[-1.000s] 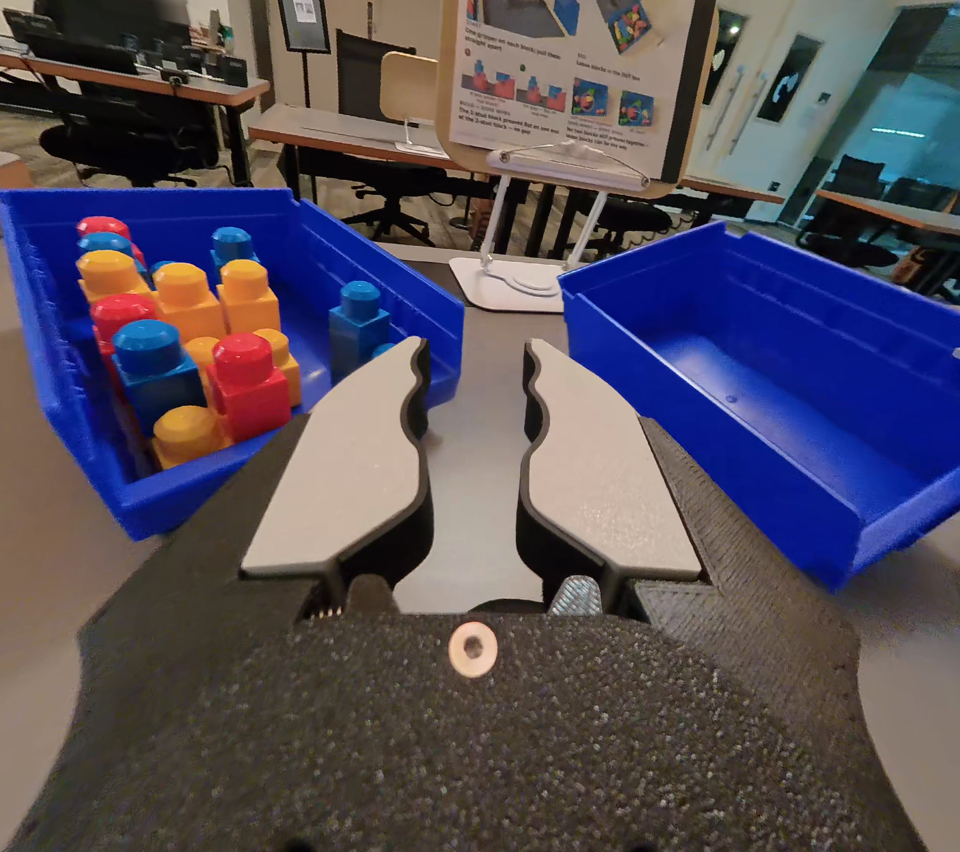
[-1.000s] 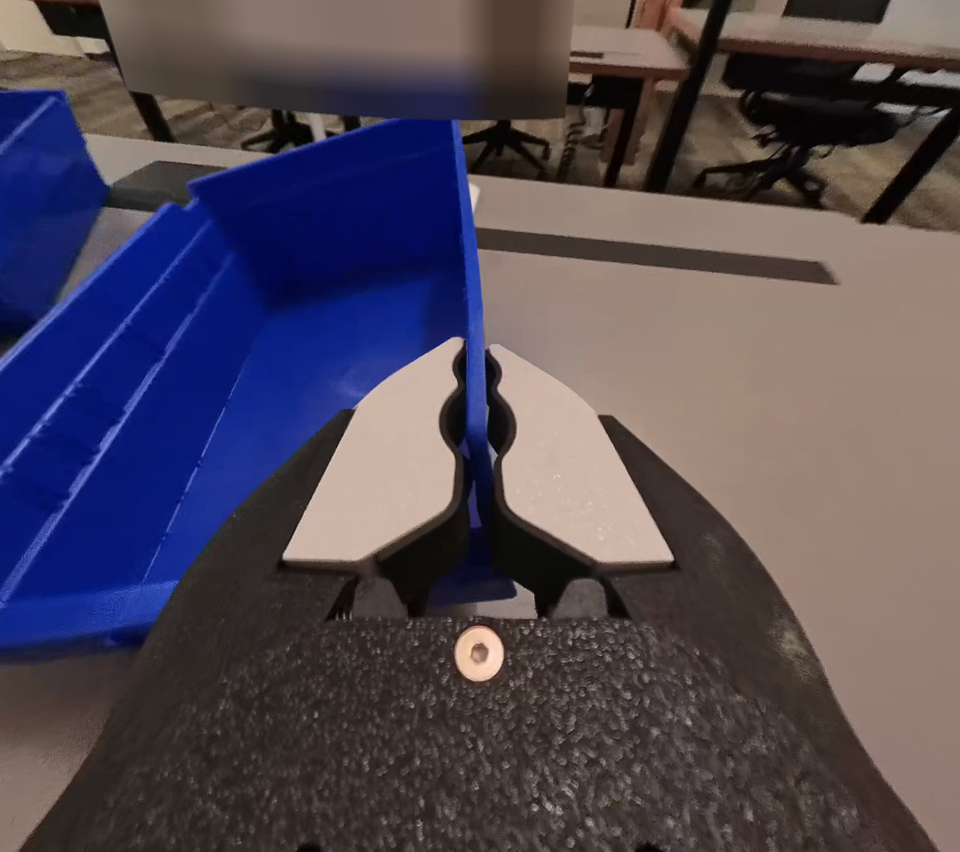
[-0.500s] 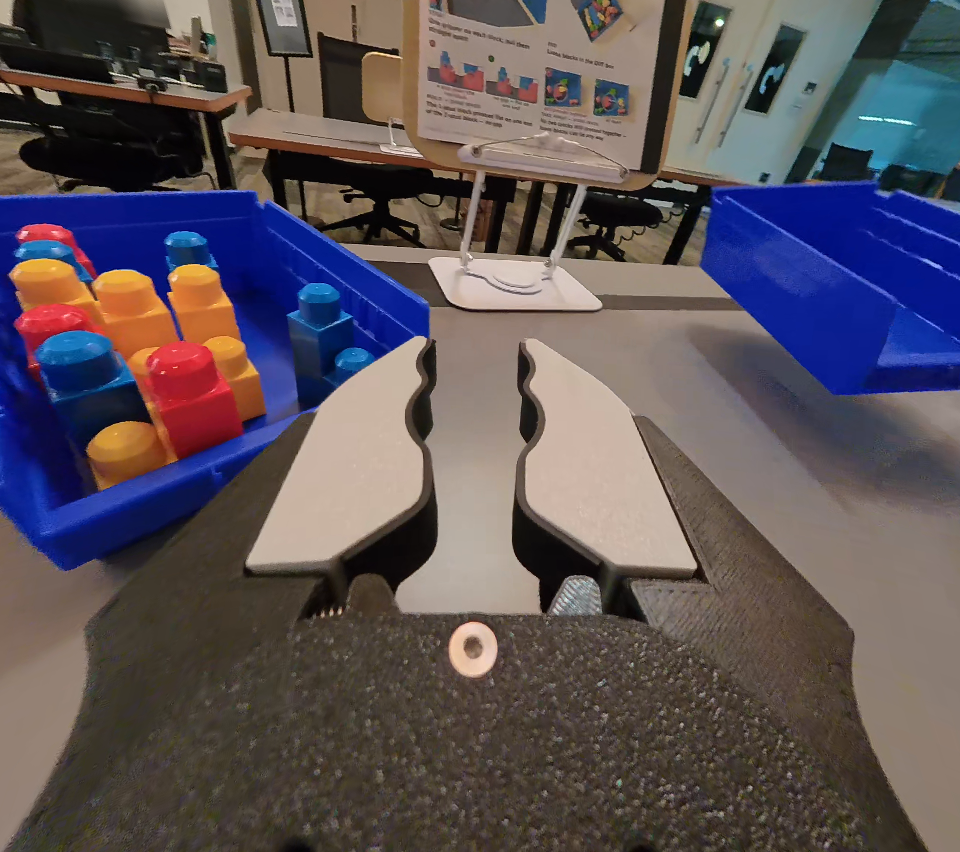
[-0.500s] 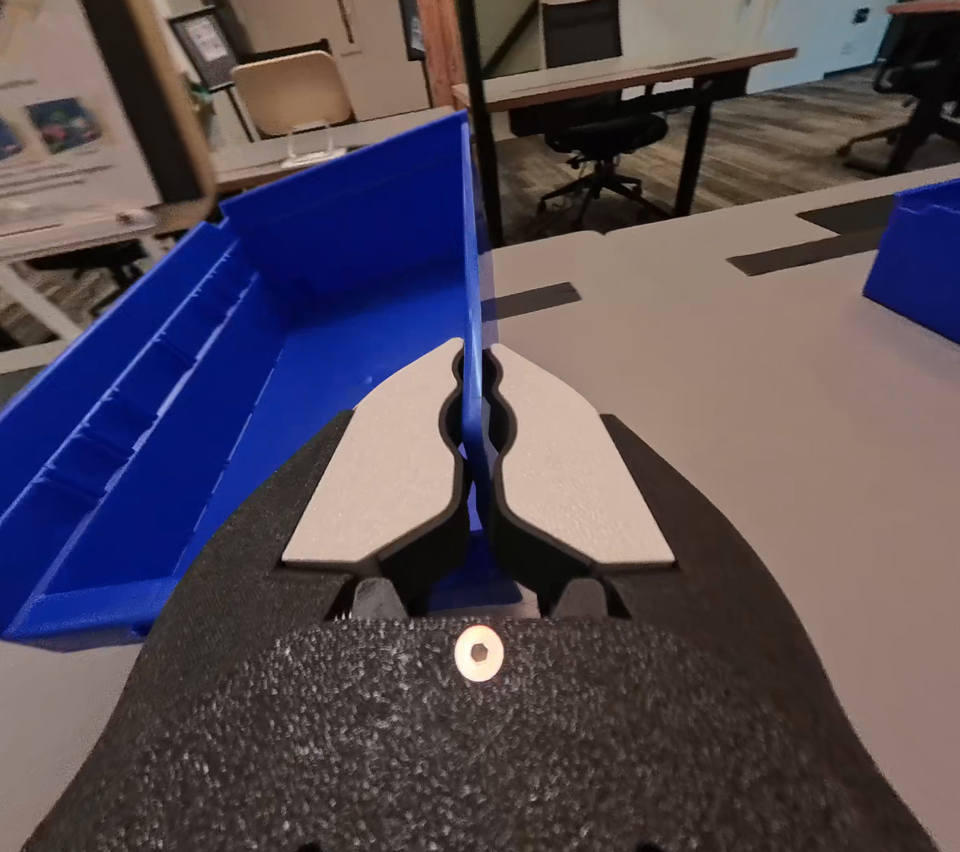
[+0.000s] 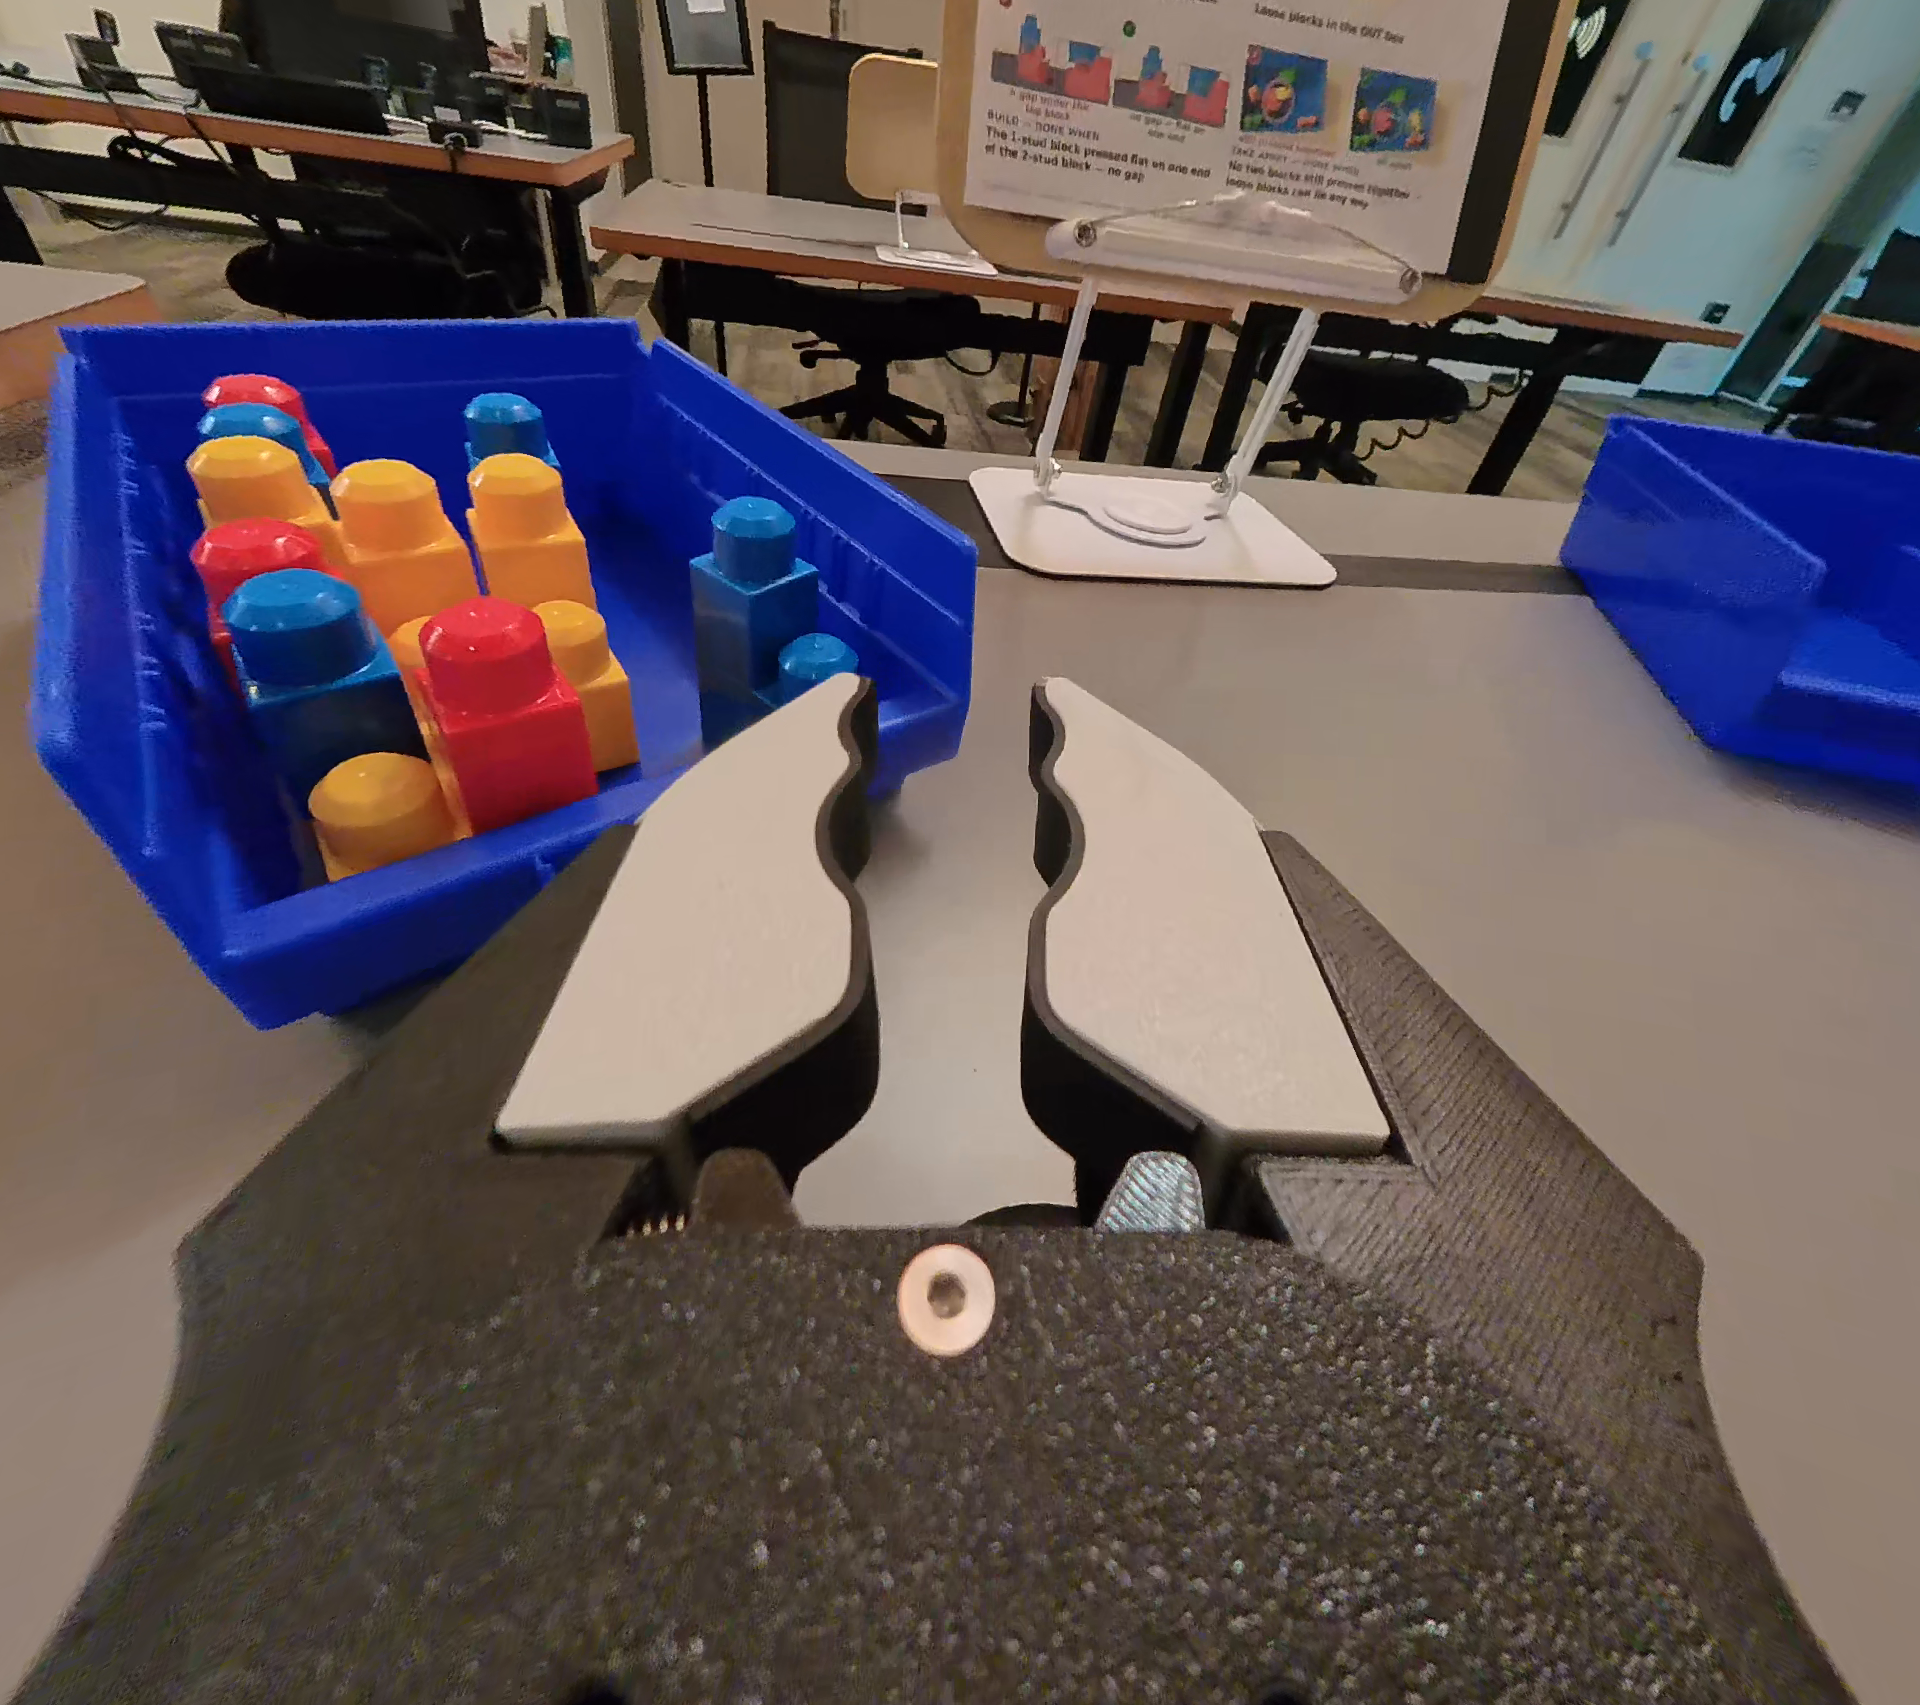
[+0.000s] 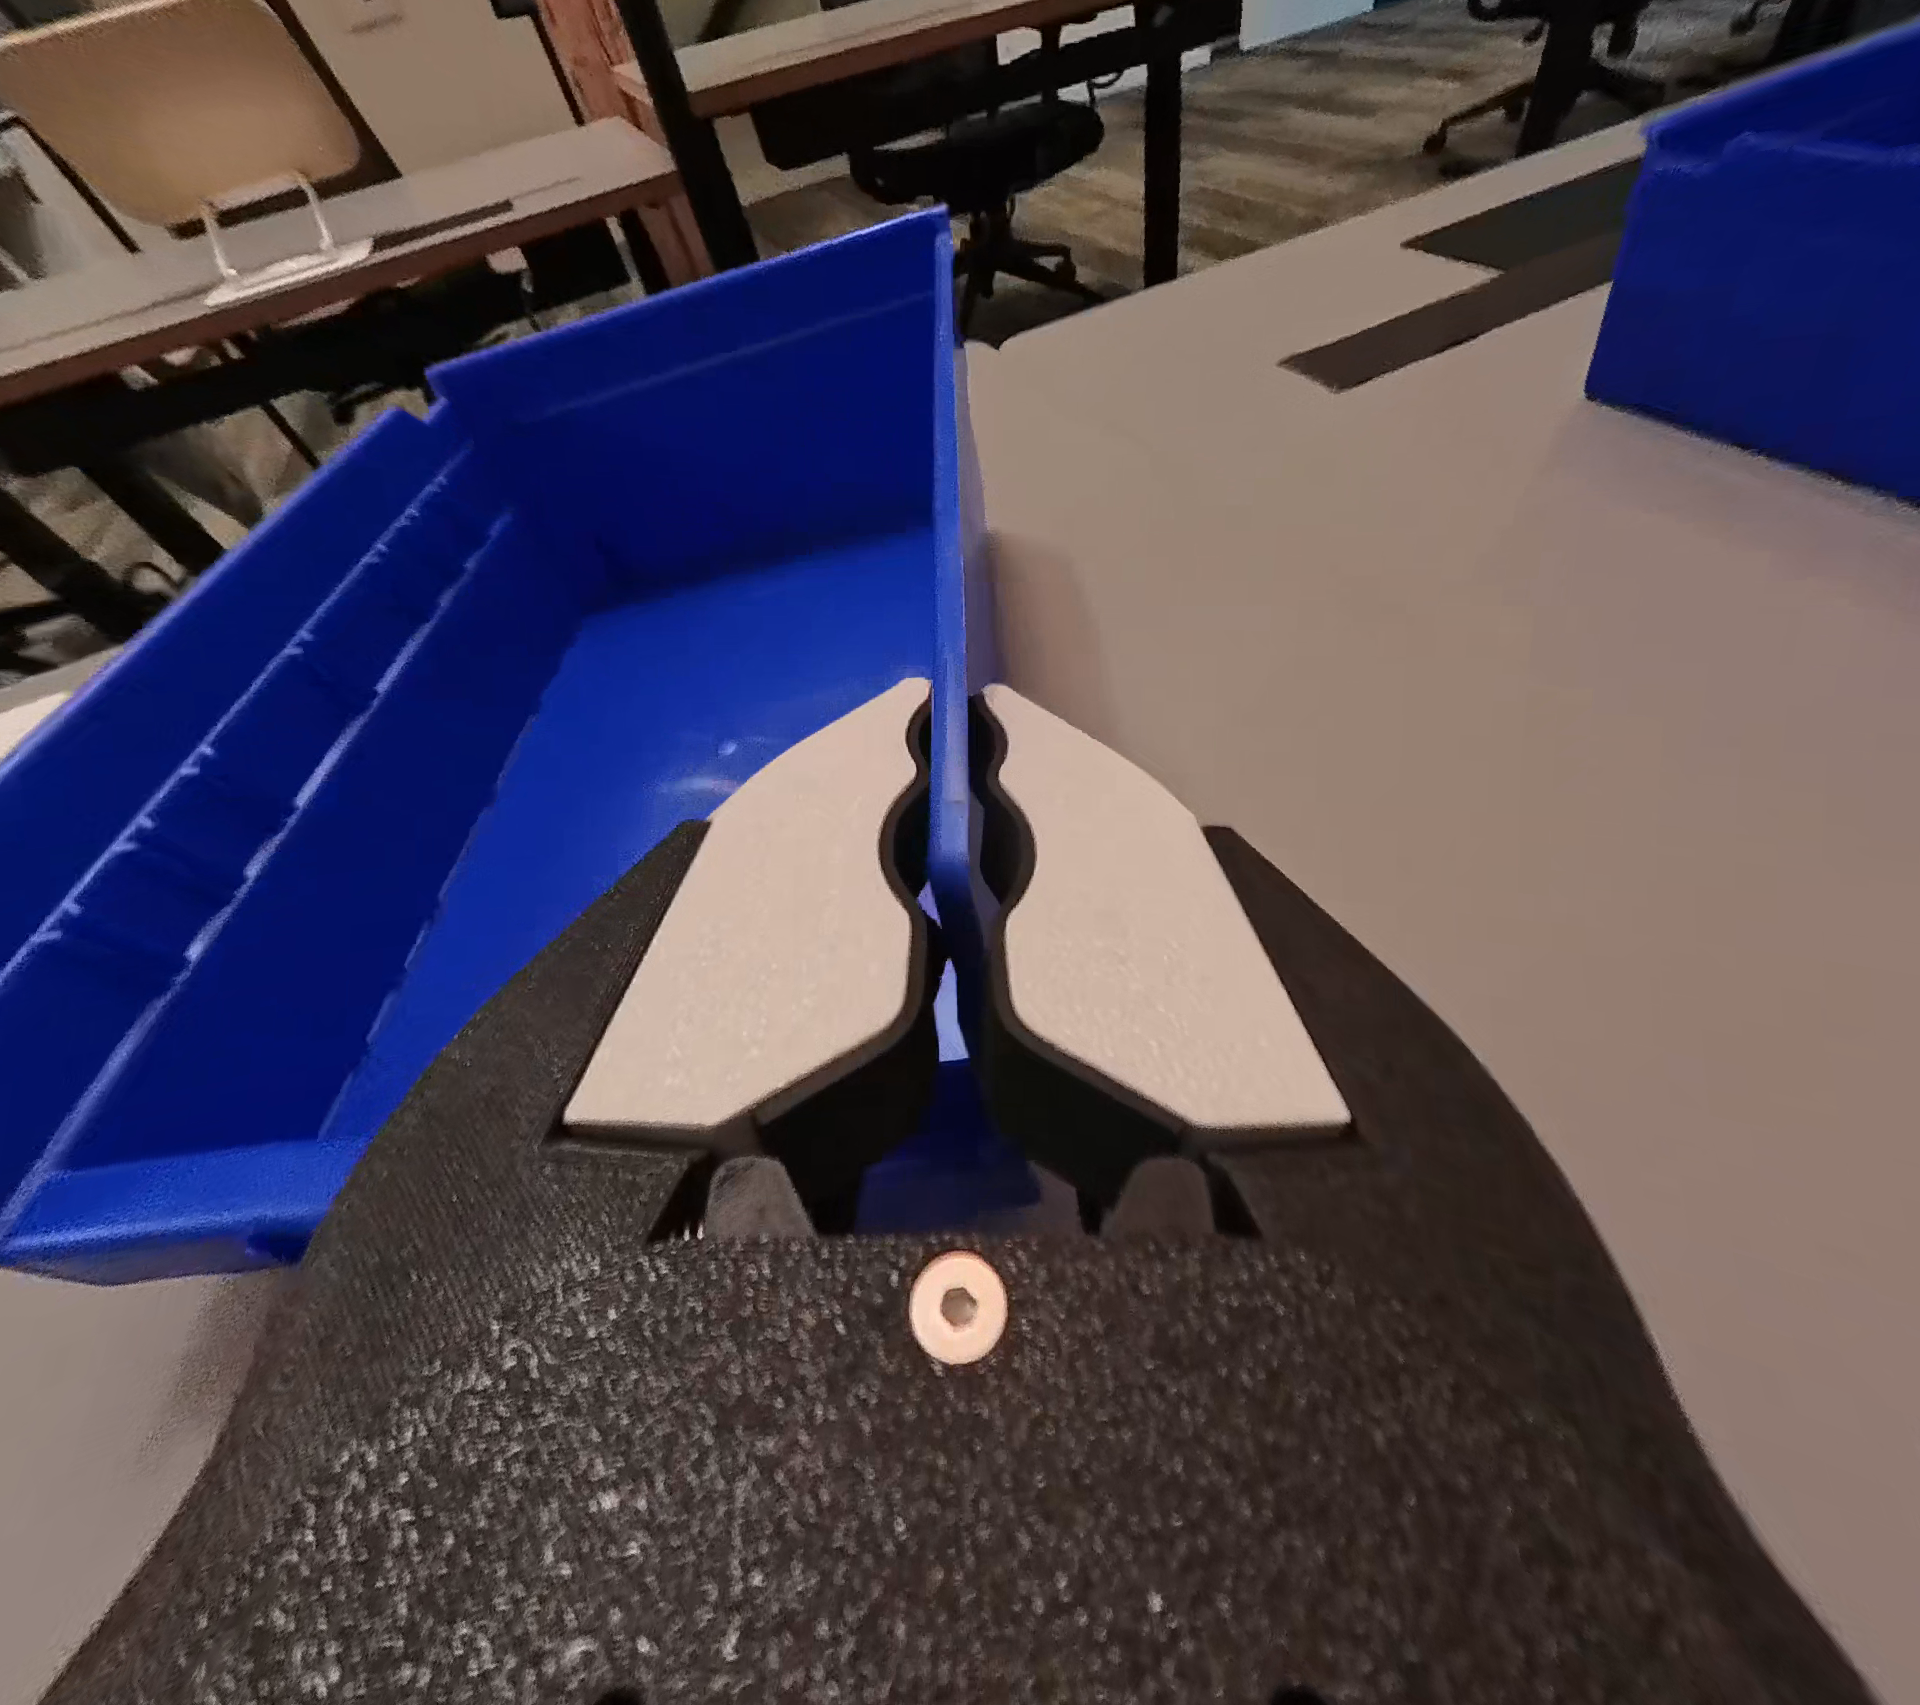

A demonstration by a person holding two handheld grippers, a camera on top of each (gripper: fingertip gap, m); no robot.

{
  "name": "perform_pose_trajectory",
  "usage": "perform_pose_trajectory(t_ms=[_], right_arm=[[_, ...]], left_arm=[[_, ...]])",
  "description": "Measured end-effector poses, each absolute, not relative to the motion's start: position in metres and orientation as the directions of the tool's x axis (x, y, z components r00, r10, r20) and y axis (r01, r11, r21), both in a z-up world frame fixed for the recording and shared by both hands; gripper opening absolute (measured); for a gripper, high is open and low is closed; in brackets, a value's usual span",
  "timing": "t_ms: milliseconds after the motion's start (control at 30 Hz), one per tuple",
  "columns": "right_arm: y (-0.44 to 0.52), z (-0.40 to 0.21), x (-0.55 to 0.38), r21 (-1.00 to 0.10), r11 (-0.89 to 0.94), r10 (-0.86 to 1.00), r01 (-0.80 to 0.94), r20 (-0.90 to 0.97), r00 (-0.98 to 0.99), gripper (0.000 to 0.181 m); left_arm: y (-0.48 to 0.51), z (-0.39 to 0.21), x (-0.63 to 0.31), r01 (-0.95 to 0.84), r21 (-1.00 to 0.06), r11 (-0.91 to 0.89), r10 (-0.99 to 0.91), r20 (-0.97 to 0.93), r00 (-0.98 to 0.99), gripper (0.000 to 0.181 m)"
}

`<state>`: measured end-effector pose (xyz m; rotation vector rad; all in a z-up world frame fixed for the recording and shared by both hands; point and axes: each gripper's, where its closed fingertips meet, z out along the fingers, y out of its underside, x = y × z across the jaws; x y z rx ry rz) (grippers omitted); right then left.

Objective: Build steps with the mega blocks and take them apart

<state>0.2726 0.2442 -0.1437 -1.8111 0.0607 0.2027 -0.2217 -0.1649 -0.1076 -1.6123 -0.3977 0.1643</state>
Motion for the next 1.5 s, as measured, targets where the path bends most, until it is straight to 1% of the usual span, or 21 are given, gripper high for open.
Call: perform_pose_trajectory(t_ms=[67,100,200,233,300,333,433,567,700,800,900,967,1100,1167,1233,1300,1333,1400,1433,1500], right_arm=[[0.242,-0.159,0.270,-0.945,-0.283,0.063,-0.160,-0.185,0.981,0.002],[0.242,-0.159,0.270,-0.949,-0.268,0.062,-0.169,-0.192,0.979,0.002],[0.243,-0.158,0.271,-0.956,-0.266,0.045,-0.122,-0.139,0.989,0.003],[0.243,-0.157,0.270,-0.960,-0.255,0.047,-0.114,-0.131,0.990,0.008],[0.242,-0.152,0.270,-0.966,-0.234,0.056,-0.113,-0.129,0.990,0.030],[0.241,-0.147,0.270,-0.970,-0.217,0.063,-0.108,-0.124,0.990,0.037],[0.237,-0.124,0.272,-0.989,-0.138,0.066,-0.055,-0.065,0.996,0.053],[0.219,-0.068,0.258,-1.000,-0.004,0.130,0.010,0.009,0.992,0.052],[0.206,-0.020,0.205,-0.998,0.054,0.326,0.040,0.055,0.944,0.049],[0.201,-0.008,0.160,-0.999,0.034,0.495,-0.002,0.015,0.869,0.042],[0.194,-0.019,0.117,-0.996,-0.060,0.652,-0.069,-0.091,0.752,0.034],[0.190,-0.035,0.101,-0.994,-0.091,0.692,-0.057,-0.104,0.715,0.024],[0.188,-0.059,0.099,-0.999,-0.030,0.658,-0.016,-0.032,0.752,0.010],[0.188,-0.071,0.104,-0.999,0.003,0.634,0.042,0.035,0.772,0.007],[0.186,-0.084,0.104,-0.990,0.023,0.639,0.136,0.119,0.760,0.010],[0.184,-0.098,0.101,-0.976,0.018,0.642,0.217,0.177,0.746,0.020],[0.183,-0.106,0.097,-0.972,0.000,0.652,0.237,0.180,0.737,0.025],[0.180,-0.122,0.083,-0.960,-0.072,0.681,0.270,0.150,0.717,0.040],[0.180,-0.132,0.077,-0.948,-0.107,0.685,0.300,0.148,0.713,0.043],[0.184,-0.150,0.066,-0.920,-0.168,0.686,0.355,0.150,0.712,0.044]], left_arm=[[-0.161,-0.113,-0.220,0.151,-0.987,-0.053,0.351,0.123,0.928,0.028],[-0.159,-0.116,-0.219,0.149,-0.987,-0.066,0.349,0.117,0.930,0.028],[-0.152,-0.119,-0.217,0.150,-0.985,-0.086,0.344,0.112,0.932,0.029],[-0.150,-0.117,-0.216,0.150,-0.985,-0.087,0.341,0.112,0.934,0.029],[-0.146,-0.112,-0.214,0.136,-0.987,-0.087,0.335,0.100,0.937,0.029],[-0.144,-0.109,-0.212,0.126,-0.988,-0.086,0.331,0.091,0.939,0.029],[-0.135,-0.100,-0.208,0.104,-0.991,-0.085,0.316,0.072,0.946,0.029],[-0.119,-0.090,-0.202,0.065,-0.995,-0.080,0.289,0.040,0.957,0.031],[-0.098,-0.084,-0.202,0.066,-0.995,-0.069,0.269,0.045,0.962,0.030],[-0.084,-0.081,-0.207,0.062,-0.996,-0.062,0.274,0.043,0.961,0.030],[-0.074,-0.077,-0.214,0.042,-0.997,-0.057,0.287,0.024,0.958,0.030],[-0.068,-0.076,-0.219,0.024,-0.998,-0.058,0.298,0.005,0.955,0.028],[-0.062,-0.087,-0.225,-0.009,-0.997,-0.079,0.313,-0.033,0.949,0.025],[-0.062,-0.098,-0.226,-0.044,-0.994,-0.095,0.322,-0.072,0.944,0.024],[-0.062,-0.111,-0.229,-0.079,-0.989,-0.127,0.337,-0.118,0.934,0.027],[-0.063,-0.117,-0.231,-0.101,-0.981,-0.163,0.351,-0.153,0.924,0.030],[-0.064,-0.117,-0.234,-0.112,-0.979,-0.168,0.366,-0.168,0.915,0.031],[-0.064,-0.124,-0.239,-0.103,-0.975,-0.196,0.384,-0.173,0.907,0.036],[-0.064,-0.128,-0.241,-0.082,-0.974,-0.211,0.386,-0.160,0.909,0.037],[-0.066,-0.133,-0.245,-0.048,-0.974,-0.220,0.393,-0.133,0.910,0.038]])
